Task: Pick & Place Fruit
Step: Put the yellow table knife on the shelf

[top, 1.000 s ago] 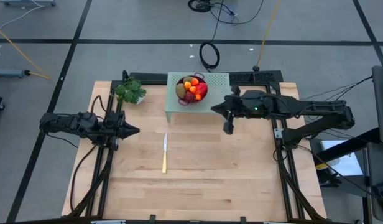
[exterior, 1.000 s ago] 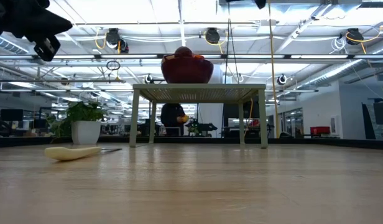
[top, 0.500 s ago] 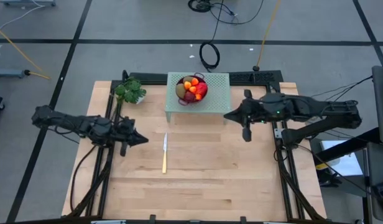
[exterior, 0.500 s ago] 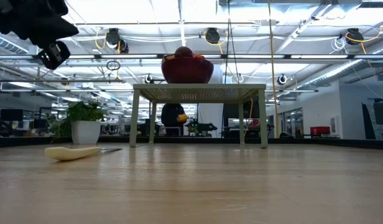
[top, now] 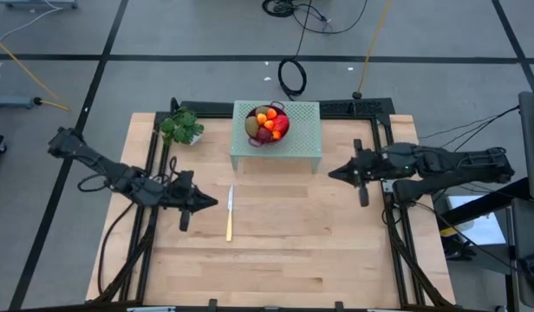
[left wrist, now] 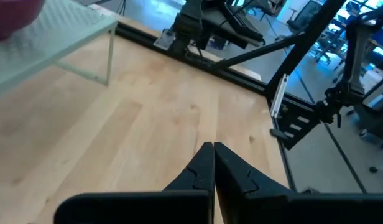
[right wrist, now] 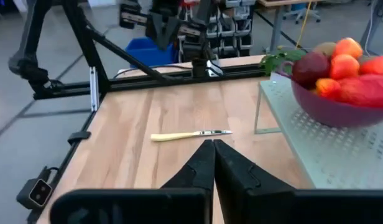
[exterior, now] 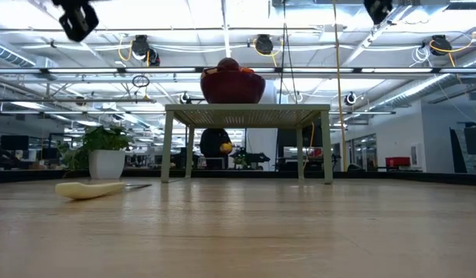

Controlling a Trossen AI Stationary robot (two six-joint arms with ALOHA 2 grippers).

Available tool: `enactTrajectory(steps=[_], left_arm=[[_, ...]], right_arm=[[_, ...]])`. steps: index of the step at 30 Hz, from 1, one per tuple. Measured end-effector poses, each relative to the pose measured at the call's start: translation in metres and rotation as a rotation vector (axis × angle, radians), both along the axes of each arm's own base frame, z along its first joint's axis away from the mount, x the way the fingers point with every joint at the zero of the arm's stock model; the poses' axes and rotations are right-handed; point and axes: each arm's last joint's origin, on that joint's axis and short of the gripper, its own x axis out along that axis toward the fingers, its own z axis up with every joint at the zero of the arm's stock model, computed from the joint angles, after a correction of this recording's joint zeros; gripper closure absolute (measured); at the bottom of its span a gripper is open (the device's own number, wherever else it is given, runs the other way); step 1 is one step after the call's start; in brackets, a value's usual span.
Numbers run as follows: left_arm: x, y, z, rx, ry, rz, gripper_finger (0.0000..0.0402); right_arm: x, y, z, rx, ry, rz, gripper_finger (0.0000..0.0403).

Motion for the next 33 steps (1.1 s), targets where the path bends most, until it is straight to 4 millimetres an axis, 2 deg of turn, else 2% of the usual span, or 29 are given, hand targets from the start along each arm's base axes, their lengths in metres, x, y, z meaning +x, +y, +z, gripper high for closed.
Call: enactTrajectory(steps=[6, 12, 19, 26, 33], left_arm=[[0.023, -0.024, 0.018, 0.004, 0.021, 0.012, 0.0400], [0.051, -0.046, 0.020, -0.105, 0.101, 0.053, 0.0400], [0.078, -0.064, 0.021, -0.258, 0.285, 0.197, 0.0401], [0.099, -0.075, 0.028, -0.336, 0.451, 0.377, 0.0401], [0.118, -0.082, 0.025, -0.432, 0.497, 0.492, 0.0400]], right_arm=[[-0.032, -0.002, -0.016, 0.040, -0.079, 0.015, 0.0402], [-0.055, -0.005, -0.024, 0.042, -0.147, 0.017, 0.0403], [-0.072, -0.005, -0.031, 0.028, -0.201, 0.058, 0.0403], [-0.086, -0.005, -0.042, 0.035, -0.246, 0.099, 0.0403], [-0.099, -0.006, -0.057, 0.043, -0.301, 0.098, 0.0403]])
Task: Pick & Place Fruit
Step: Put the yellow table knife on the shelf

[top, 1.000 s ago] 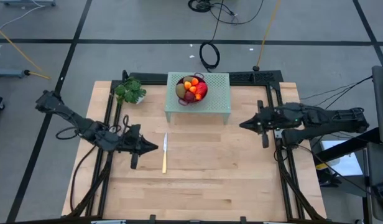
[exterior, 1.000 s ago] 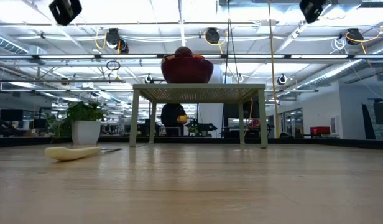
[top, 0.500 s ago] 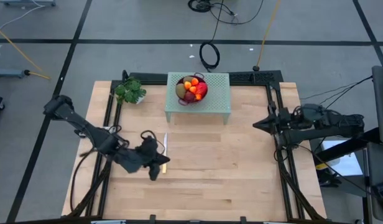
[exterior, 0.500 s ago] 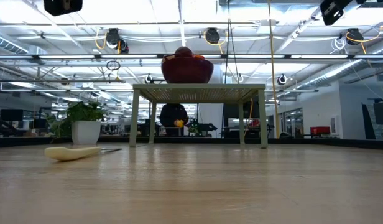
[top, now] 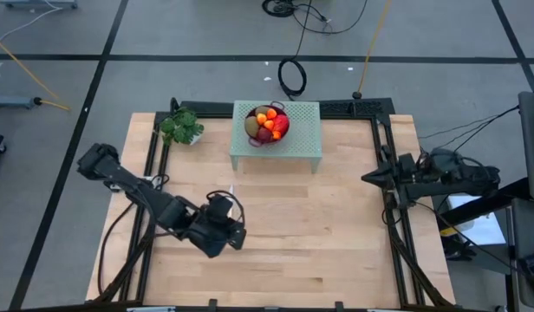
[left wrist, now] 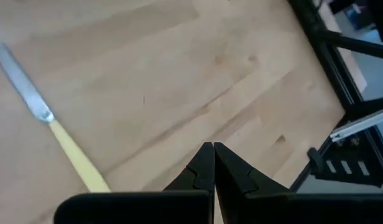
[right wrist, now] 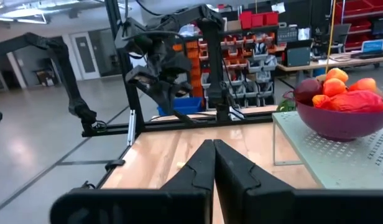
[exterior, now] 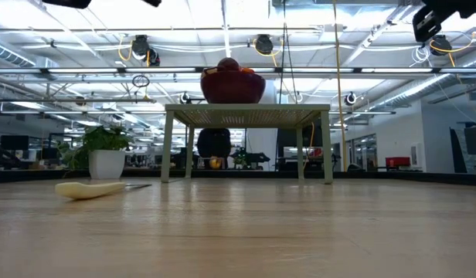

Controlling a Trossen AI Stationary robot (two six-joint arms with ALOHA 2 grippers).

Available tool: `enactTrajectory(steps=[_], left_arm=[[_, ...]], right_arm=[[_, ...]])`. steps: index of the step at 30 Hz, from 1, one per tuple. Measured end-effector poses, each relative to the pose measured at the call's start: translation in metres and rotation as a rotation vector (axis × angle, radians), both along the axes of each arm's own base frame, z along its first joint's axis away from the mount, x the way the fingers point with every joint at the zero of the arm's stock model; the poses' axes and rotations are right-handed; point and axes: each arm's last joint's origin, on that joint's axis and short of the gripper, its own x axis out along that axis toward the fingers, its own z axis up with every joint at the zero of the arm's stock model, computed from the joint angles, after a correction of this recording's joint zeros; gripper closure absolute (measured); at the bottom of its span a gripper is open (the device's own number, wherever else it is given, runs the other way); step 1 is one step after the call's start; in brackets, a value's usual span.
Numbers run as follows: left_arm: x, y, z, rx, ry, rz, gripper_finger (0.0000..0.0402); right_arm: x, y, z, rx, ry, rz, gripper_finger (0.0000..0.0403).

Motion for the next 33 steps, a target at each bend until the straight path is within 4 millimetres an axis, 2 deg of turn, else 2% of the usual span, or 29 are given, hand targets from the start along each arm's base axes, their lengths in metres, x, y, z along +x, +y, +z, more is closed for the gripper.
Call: enactTrajectory(steps=[6, 11, 17, 24, 28, 33], left_arm=[[0.008, -0.003, -0.016, -0.143, 0.083, 0.089, 0.0400], [0.013, -0.002, -0.024, -0.193, 0.103, 0.157, 0.0400], [0.018, 0.012, -0.027, -0.263, 0.158, 0.234, 0.0400], [0.012, 0.035, -0.033, -0.254, 0.334, 0.312, 0.0399], [0.011, 0.043, -0.036, -0.237, 0.352, 0.352, 0.0400], [0.008, 0.048, -0.050, -0.215, 0.388, 0.380, 0.0386]], right_arm=[[-0.001, 0.000, -0.021, 0.024, 0.005, 0.000, 0.0403], [0.006, 0.000, -0.040, 0.048, 0.040, -0.001, 0.0403], [0.015, 0.001, -0.056, 0.048, 0.052, 0.002, 0.0403], [0.018, 0.002, -0.061, 0.034, 0.052, 0.002, 0.0403], [0.018, 0.002, -0.061, 0.030, 0.051, 0.002, 0.0403], [0.018, 0.002, -0.061, 0.029, 0.051, 0.002, 0.0403]])
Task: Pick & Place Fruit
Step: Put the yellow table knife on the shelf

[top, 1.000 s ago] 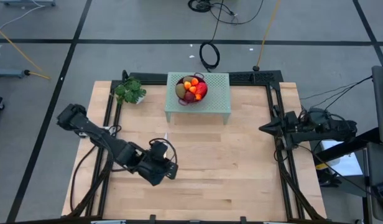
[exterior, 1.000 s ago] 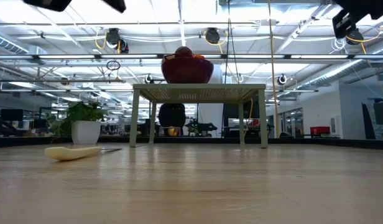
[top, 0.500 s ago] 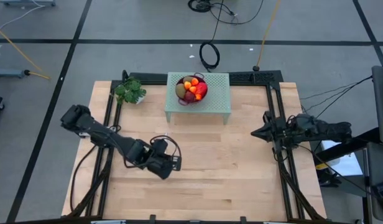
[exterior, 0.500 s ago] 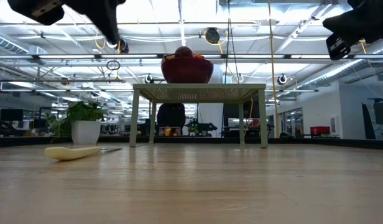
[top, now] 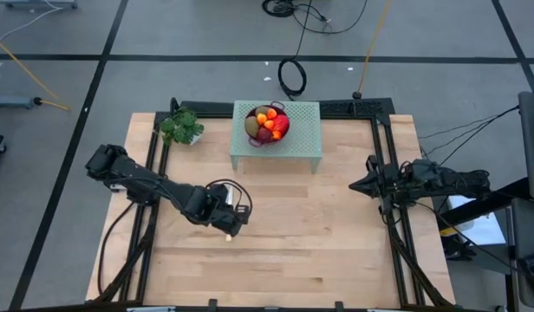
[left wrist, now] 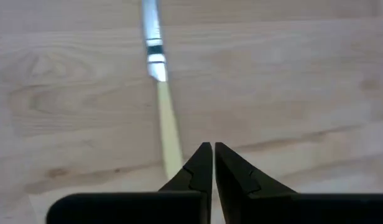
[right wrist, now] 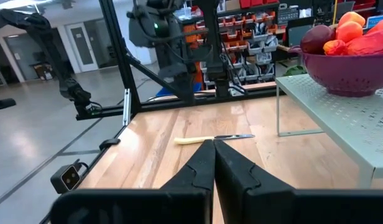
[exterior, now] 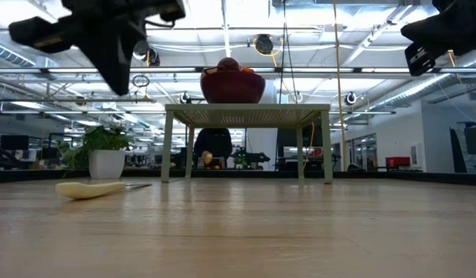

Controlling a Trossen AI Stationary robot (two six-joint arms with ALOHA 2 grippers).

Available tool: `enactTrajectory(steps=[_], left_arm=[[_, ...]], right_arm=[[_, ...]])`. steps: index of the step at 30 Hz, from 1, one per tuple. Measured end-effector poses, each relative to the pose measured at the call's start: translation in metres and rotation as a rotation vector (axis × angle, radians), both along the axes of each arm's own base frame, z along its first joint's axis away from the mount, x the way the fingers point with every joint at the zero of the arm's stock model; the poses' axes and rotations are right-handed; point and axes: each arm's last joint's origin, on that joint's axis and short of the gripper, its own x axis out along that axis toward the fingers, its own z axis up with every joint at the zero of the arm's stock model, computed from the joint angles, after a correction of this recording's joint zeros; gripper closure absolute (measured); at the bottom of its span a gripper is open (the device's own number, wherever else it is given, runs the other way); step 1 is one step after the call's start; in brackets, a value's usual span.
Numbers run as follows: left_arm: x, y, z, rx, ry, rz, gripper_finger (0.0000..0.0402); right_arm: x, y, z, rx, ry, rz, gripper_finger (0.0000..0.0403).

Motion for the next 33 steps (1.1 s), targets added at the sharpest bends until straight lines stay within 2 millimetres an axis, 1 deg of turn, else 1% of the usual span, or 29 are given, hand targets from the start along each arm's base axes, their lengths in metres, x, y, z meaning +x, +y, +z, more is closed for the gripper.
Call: enactTrajectory(steps=[4, 7, 10, 17, 21, 23, 25, 33], left_arm=[[-0.004, 0.001, -0.012, -0.002, 0.026, 0.036, 0.0367], [-0.003, 0.001, -0.016, -0.008, 0.010, 0.018, 0.0339], [-0.001, 0.000, -0.017, -0.005, -0.015, 0.015, 0.0296], [-0.001, 0.003, -0.017, 0.037, -0.018, 0.025, 0.0178], [-0.001, 0.003, -0.017, 0.044, -0.017, 0.017, 0.0131], [-0.001, 0.003, -0.017, 0.062, -0.017, 0.003, 0.0118], [0.002, 0.004, -0.022, 0.072, -0.001, -0.003, 0.0111], [0.017, 0.003, -0.057, 0.076, 0.115, -0.025, 0.0108]], right_arm=[[0.000, 0.000, 0.000, 0.000, 0.000, 0.000, 0.0403], [0.000, 0.000, 0.000, 0.000, 0.000, 0.000, 0.0403], [0.000, 0.000, 0.000, 0.000, 0.000, 0.000, 0.0403], [0.000, 0.000, 0.000, 0.000, 0.000, 0.000, 0.0403], [0.000, 0.000, 0.000, 0.000, 0.000, 0.000, 0.0403], [0.000, 0.000, 0.000, 0.000, 0.000, 0.000, 0.0403], [0.000, 0.000, 0.000, 0.000, -0.002, 0.000, 0.0403], [0.000, 0.000, 0.001, 0.003, -0.007, 0.001, 0.0403]])
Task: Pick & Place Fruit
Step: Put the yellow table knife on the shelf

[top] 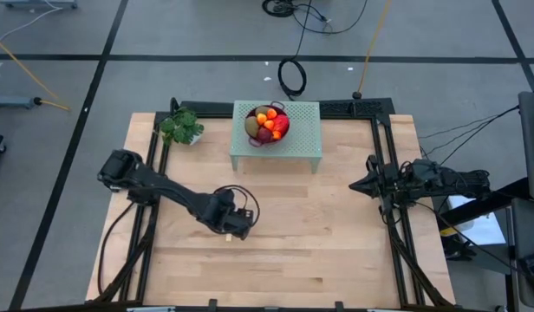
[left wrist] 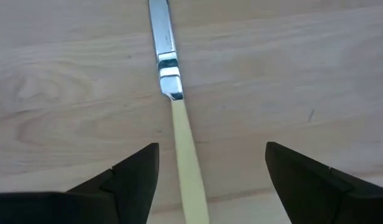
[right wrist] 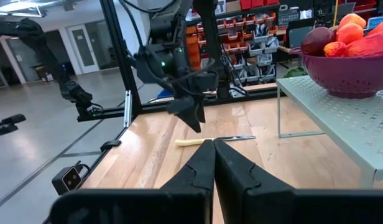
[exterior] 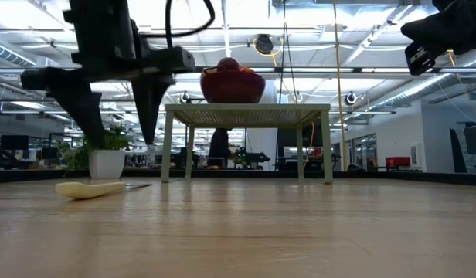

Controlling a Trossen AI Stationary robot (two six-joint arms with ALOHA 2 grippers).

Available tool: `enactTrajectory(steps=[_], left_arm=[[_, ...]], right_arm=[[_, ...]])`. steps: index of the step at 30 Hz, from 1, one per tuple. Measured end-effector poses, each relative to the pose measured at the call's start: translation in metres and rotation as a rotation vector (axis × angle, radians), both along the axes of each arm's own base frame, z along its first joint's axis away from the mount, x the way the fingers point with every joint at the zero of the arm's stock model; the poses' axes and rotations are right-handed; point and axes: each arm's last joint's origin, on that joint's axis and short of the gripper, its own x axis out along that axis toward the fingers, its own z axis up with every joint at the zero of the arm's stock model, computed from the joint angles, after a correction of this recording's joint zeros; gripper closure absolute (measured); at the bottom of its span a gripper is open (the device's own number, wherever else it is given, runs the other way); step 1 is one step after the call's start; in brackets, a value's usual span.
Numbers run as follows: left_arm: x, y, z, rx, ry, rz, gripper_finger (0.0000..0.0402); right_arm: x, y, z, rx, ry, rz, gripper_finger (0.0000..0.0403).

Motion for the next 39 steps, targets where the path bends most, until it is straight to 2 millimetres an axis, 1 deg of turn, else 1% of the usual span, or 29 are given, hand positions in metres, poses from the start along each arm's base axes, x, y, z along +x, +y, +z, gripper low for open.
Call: enactTrajectory(steps=[10, 16, 21, 25, 29, 35, 39], left_arm=[[0.010, -0.001, -0.035, -0.065, 0.129, -0.018, 0.0108], [0.013, -0.004, -0.049, -0.130, 0.186, -0.017, 0.0108], [0.015, -0.006, -0.053, -0.137, 0.190, -0.037, 0.0114], [0.017, -0.006, -0.054, -0.140, 0.176, -0.041, 0.0150], [0.020, -0.006, -0.055, -0.124, 0.142, -0.047, 0.0205], [0.020, -0.007, -0.055, -0.119, 0.140, -0.054, 0.0288], [0.020, -0.007, -0.056, -0.118, 0.140, -0.055, 0.0336]], right_arm=[[0.000, 0.000, 0.000, 0.016, 0.002, 0.000, 0.0403], [0.000, 0.000, 0.000, 0.018, 0.003, 0.000, 0.0403], [0.000, 0.000, 0.000, 0.018, 0.003, 0.000, 0.0403], [0.000, 0.000, 0.000, 0.018, 0.004, 0.000, 0.0403], [0.000, 0.000, 0.000, 0.018, 0.005, -0.001, 0.0403], [0.000, 0.000, 0.000, 0.018, 0.005, -0.001, 0.0403], [0.000, 0.000, 0.000, 0.019, 0.005, -0.001, 0.0403]])
